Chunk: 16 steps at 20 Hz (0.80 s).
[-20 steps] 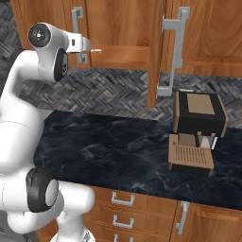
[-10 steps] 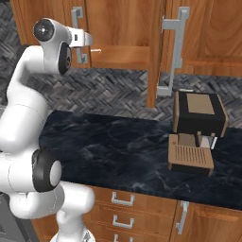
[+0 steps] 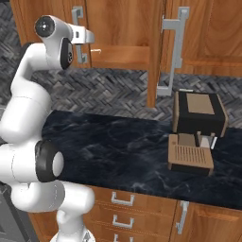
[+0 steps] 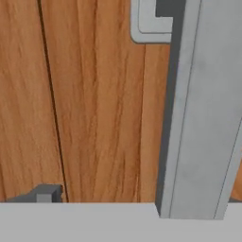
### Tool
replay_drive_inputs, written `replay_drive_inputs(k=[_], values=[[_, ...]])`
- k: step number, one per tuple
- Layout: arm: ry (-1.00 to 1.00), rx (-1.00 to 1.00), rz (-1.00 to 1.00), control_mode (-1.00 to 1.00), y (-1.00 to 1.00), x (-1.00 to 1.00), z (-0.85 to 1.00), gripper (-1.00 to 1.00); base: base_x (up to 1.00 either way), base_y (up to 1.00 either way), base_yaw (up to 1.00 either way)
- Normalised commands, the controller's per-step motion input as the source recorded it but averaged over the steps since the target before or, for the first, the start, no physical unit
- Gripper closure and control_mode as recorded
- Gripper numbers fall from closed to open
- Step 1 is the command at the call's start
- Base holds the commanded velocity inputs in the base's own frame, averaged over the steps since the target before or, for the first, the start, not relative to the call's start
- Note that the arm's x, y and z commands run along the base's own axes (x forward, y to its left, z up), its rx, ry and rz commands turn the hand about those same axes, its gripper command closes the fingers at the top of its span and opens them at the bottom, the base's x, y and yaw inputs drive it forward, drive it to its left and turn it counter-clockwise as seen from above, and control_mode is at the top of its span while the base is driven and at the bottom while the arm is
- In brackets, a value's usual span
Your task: Open the cabinet and move the ladle to the pot. Then close the cabinet.
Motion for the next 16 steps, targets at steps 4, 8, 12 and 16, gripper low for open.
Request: replay_drive_inputs(k=[4,8,12,16], values=[[0.07,0.01,0.0,-1.0,0.63,0.07,0.0,1.0,0.0,0.0,0.0],[0.01,0.03,0.02,-1.0,0.7,-0.36,0.0,1.0,0.0,0.0,0.0],[0.0,0.01,0.04,-1.0,0.82,-0.92,0.0,1.0,0.0,0.0,0.0],[-0.04,0.0,0.03,-1.0,0.94,-1.0,0.03,1.0,0.0,0.0,0.0]])
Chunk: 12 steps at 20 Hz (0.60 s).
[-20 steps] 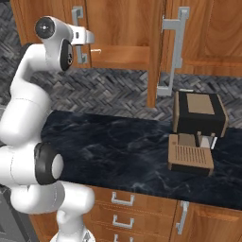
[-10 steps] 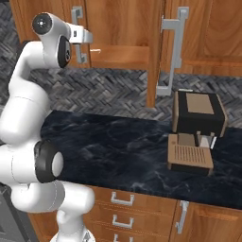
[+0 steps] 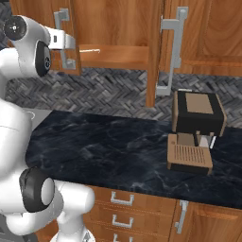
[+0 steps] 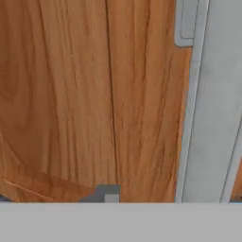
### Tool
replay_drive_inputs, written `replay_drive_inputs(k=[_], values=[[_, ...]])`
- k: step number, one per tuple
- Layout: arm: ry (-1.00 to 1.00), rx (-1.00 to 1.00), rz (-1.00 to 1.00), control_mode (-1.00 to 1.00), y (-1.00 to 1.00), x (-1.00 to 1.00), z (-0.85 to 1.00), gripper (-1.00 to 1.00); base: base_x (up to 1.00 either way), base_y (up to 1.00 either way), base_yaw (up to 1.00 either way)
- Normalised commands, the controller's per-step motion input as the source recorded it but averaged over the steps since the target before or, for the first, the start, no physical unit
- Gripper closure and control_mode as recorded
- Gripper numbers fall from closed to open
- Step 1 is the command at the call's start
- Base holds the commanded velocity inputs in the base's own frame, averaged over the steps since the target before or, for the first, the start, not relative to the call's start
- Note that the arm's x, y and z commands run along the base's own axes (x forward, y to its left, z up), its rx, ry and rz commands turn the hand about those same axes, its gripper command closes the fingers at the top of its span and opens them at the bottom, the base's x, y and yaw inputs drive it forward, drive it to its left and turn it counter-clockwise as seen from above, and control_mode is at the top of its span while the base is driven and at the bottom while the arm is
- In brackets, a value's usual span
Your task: Open the cabinet and move the ladle to the pot. Then close the cabinet.
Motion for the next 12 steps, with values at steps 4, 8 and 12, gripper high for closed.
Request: replay_drive_inputs(k=[4,8,12], values=[[-0.01,0.0,0.04,-1.0,1.0,-1.0,0.06,1.0,0.0,0.0,0.0],[0.0,0.0,0.06,-1.0,0.99,-1.0,0.04,1.0,0.0,0.0,0.0],[0.0,0.0,0.07,-1.0,0.87,-0.98,0.0,1.0,0.0,0.0,0.0]])
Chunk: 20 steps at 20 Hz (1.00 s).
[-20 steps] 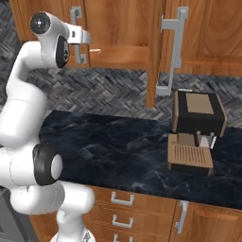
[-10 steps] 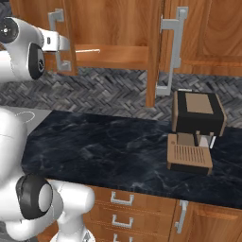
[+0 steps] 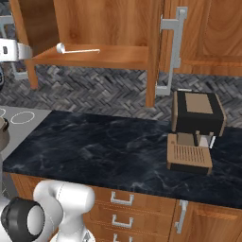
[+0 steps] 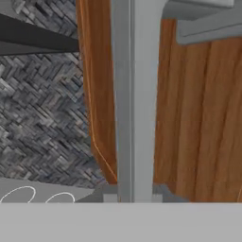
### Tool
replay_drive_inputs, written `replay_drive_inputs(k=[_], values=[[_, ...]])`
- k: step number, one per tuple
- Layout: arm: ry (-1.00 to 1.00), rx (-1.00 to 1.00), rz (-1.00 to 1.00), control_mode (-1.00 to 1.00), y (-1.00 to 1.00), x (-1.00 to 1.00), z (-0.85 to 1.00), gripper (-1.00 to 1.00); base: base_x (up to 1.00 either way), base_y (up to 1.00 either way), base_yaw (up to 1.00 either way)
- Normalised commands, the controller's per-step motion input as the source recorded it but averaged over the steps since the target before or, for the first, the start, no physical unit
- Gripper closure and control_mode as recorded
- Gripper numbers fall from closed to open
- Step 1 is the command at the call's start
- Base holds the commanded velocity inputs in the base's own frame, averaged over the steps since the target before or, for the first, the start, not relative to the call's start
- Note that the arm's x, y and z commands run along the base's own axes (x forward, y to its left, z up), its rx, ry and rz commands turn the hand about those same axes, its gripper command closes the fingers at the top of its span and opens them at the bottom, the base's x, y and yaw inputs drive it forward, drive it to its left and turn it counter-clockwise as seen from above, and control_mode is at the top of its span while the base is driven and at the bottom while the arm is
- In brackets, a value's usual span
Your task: Open the cabinet and move the ladle to the pot. Then close the cabinet.
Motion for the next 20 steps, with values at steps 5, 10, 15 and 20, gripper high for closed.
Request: replay_drive_inputs(k=[5,10,15,20], values=[[0.0,0.01,0.02,-1.0,0.38,-0.66,0.14,-1.0,0.0,0.0,0.0],[-0.01,0.01,0.0,-1.0,-0.42,-0.78,0.38,-1.0,0.0,0.0,0.0],[0.0,0.12,0.0,-1.0,-0.98,-0.77,0.32,-1.0,0.0,0.0,0.0],[0.03,0.26,0.0,-1.0,-1.0,0.19,-0.07,-1.0,0.0,0.0,0.0]])
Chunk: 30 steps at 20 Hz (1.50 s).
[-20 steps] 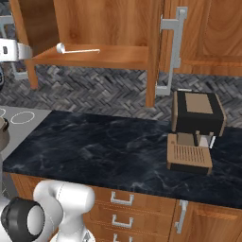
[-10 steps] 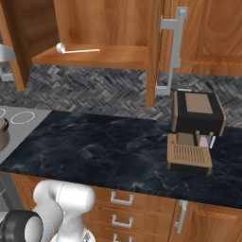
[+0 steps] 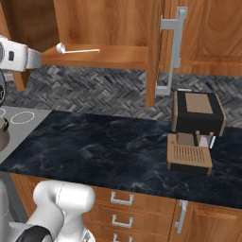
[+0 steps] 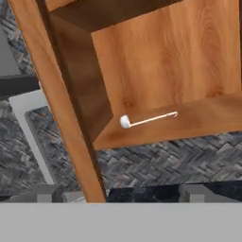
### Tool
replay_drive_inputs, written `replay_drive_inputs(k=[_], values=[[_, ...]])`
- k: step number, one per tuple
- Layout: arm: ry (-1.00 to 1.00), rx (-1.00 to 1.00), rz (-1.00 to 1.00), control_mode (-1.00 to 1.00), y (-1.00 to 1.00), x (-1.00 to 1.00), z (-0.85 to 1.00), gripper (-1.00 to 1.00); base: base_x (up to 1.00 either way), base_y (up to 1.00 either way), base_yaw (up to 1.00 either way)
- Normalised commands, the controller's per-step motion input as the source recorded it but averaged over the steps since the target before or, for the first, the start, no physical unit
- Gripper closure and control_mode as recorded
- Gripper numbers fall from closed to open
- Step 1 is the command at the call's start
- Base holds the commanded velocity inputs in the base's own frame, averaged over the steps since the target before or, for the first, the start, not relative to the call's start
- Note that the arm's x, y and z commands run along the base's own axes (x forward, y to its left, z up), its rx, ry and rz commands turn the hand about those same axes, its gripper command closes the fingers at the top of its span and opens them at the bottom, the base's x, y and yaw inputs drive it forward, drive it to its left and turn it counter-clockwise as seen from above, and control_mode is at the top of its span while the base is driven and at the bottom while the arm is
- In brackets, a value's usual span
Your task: Open the cabinet and move the ladle to the pot. Then close the cabinet.
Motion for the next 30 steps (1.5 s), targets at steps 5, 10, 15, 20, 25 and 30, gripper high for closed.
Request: replay_drive_inputs(k=[5,10,15,20,25,30], values=[[0.04,0.34,0.0,-1.0,-0.71,0.38,-0.27,-1.0,0.0,0.0,0.0],[0.1,0.23,0.0,-1.0,0.12,0.7,-0.21,-1.0,0.0,0.0,0.0],[0.26,0.16,0.05,-1.0,0.41,0.99,-0.03,-1.0,0.0,0.0,0.0],[0.29,0.17,0.15,-1.0,0.48,0.86,0.0,-1.0,0.0,0.0,0.0],[0.2,0.12,0.17,-1.0,0.73,0.53,-0.02,-1.0,0.0,0.0,0.0],[0.08,0.07,0.18,-1.0,0.89,0.07,0.0,-1.0,0.0,0.0,0.0]])
